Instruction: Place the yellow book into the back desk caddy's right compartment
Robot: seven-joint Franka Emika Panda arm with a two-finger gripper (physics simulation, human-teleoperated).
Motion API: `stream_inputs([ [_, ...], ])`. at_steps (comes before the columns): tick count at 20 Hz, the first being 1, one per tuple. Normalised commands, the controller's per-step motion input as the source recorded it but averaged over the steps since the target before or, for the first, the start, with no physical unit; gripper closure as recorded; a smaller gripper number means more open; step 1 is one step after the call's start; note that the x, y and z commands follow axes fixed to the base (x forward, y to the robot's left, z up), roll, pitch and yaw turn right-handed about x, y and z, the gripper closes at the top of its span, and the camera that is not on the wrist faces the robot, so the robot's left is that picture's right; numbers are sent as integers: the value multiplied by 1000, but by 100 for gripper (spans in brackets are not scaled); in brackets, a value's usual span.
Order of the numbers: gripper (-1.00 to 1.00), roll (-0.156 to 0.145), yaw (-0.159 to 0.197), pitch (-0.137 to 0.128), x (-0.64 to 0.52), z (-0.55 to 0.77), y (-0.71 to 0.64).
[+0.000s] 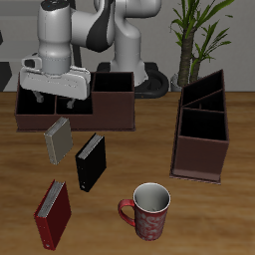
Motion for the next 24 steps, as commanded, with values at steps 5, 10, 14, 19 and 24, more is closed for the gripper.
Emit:
stream_inputs([
  [5, -100, -13, -40, -8, 47, -241, -1],
  [10, -100, -20, -11, 0, 44, -194, -71],
  [14, -100, -22, -24, 28, 78, -256, -125],
  [19, -100, -1, -36, 23, 15, -252, 39],
  [24, -100, -4, -38, 20, 19, -217, 7],
])
